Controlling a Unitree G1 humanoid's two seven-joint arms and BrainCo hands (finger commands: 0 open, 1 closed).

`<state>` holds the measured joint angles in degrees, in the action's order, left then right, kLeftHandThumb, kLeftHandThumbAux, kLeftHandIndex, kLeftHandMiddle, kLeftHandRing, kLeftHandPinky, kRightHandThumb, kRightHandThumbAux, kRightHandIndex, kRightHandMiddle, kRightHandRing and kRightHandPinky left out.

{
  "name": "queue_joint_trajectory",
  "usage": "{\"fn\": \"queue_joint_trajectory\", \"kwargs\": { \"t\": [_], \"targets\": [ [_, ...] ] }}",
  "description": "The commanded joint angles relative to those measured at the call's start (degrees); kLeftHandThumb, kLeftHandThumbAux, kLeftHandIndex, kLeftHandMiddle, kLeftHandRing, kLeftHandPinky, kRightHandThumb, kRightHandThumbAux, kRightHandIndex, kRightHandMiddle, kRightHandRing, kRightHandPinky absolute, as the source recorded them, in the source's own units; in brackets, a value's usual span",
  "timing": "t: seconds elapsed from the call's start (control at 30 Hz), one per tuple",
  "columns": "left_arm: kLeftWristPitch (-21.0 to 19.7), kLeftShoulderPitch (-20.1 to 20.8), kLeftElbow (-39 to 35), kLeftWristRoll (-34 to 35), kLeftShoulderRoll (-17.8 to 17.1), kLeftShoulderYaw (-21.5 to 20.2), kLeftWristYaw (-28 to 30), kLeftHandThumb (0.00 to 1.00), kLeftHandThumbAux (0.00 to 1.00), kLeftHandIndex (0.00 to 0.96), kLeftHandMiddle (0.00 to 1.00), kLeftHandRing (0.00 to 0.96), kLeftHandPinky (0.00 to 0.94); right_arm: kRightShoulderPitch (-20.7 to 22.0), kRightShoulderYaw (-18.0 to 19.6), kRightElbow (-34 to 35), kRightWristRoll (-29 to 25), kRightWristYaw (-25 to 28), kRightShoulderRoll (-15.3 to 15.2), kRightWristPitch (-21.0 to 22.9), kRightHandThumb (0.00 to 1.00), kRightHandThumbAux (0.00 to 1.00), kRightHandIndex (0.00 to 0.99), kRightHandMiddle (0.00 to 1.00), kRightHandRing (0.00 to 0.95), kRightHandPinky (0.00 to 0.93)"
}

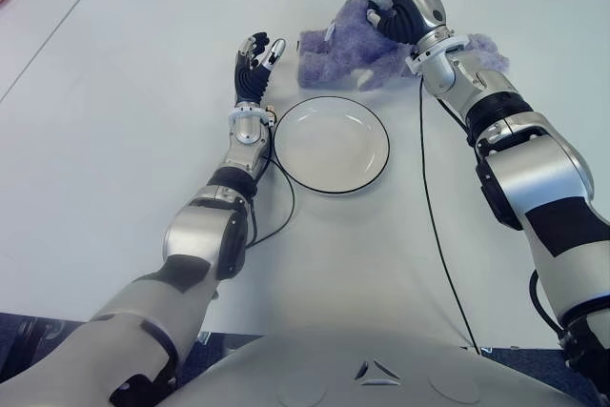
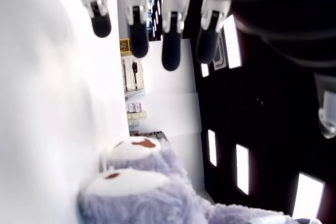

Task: Put the doll into the plate.

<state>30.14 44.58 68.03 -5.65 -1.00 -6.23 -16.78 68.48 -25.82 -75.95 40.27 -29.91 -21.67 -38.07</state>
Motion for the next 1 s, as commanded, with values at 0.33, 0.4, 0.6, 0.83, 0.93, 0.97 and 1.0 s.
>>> {"fn": "queue_joint_trajectory", "kwargs": {
  "t": [0.33,0.4,0.6,0.83,0.93,0.97,1.0],
  "targets": [
    [-4.65,-14.70,9.67,-1.07,4.35,0.24,0.15,0.000,0.403,0.228,0.215,0.148,0.000,4.79,1.04,1.09,-0.77,-0.85,-0.47,-1.42,0.718,0.714,0.440,0.872,0.863,0.869],
    [-4.94,-14.63,9.69,-0.99,4.36,0.18,0.31,0.000,0.401,0.227,0.214,0.147,0.000,5.12,1.07,1.21,-0.78,-1.20,-0.39,-1.52,0.718,0.714,0.440,0.872,0.863,0.869],
    [-5.38,-14.51,9.73,-1.11,4.39,0.28,0.08,0.000,0.403,0.221,0.211,0.143,0.000,6.13,1.29,1.98,-0.99,-2.05,-0.19,-2.72,0.717,0.714,0.440,0.871,0.861,0.866],
    [-5.75,-14.33,9.74,-0.79,4.42,-0.02,0.19,0.000,0.408,0.218,0.216,0.145,0.000,6.87,1.87,2.97,-1.54,-2.23,-0.04,-4.61,0.717,0.714,0.440,0.871,0.859,0.865],
    [-5.64,-14.31,9.74,-0.83,4.42,-0.02,-0.04,0.000,0.411,0.217,0.217,0.145,0.000,7.16,1.74,3.49,-1.05,-3.35,-0.02,-5.55,0.716,0.714,0.440,0.873,0.862,0.870],
    [-5.62,-14.29,9.74,-0.87,4.40,0.00,-0.14,0.000,0.413,0.217,0.218,0.146,0.000,7.23,1.69,3.63,-0.89,-3.67,-0.01,-5.84,0.715,0.714,0.440,0.874,0.863,0.871],
    [-5.44,-14.32,9.74,-1.01,4.38,0.10,-0.39,0.000,0.414,0.217,0.219,0.147,0.000,7.28,1.64,3.89,-0.75,-3.96,-0.02,-6.35,0.715,0.714,0.440,0.874,0.864,0.871]
  ]
}}
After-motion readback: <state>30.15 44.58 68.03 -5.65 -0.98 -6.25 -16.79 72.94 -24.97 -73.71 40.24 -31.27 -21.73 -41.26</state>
